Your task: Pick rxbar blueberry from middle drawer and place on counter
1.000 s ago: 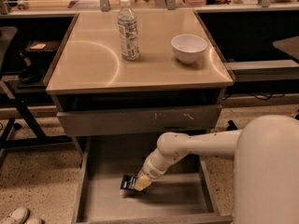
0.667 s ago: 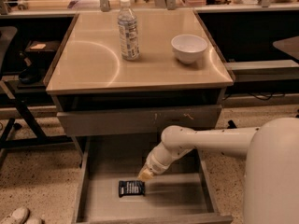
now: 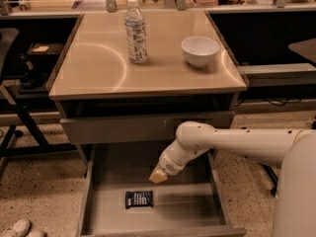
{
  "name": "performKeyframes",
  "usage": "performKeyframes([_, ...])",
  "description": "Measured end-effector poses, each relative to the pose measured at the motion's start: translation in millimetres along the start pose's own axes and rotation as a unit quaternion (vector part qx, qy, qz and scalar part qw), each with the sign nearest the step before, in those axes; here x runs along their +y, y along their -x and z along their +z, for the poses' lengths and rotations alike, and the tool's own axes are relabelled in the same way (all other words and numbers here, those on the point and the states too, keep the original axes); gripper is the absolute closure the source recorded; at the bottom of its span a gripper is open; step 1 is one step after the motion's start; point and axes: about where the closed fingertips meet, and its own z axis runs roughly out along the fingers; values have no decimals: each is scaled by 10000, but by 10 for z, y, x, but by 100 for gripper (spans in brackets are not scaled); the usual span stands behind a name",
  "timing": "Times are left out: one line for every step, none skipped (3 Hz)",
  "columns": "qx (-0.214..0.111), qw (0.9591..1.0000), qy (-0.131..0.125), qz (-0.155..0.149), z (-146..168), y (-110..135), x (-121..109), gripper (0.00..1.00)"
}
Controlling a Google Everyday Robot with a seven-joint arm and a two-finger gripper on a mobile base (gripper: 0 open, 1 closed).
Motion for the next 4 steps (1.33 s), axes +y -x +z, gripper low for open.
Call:
performKeyframes([0,10000,0,0,0,0,0,82])
performKeyframes([0,10000,0,0,0,0,0,59])
performKeyframes([0,10000,1,0,1,0,0,36])
performKeyframes([0,10000,1,0,1,0,1,12])
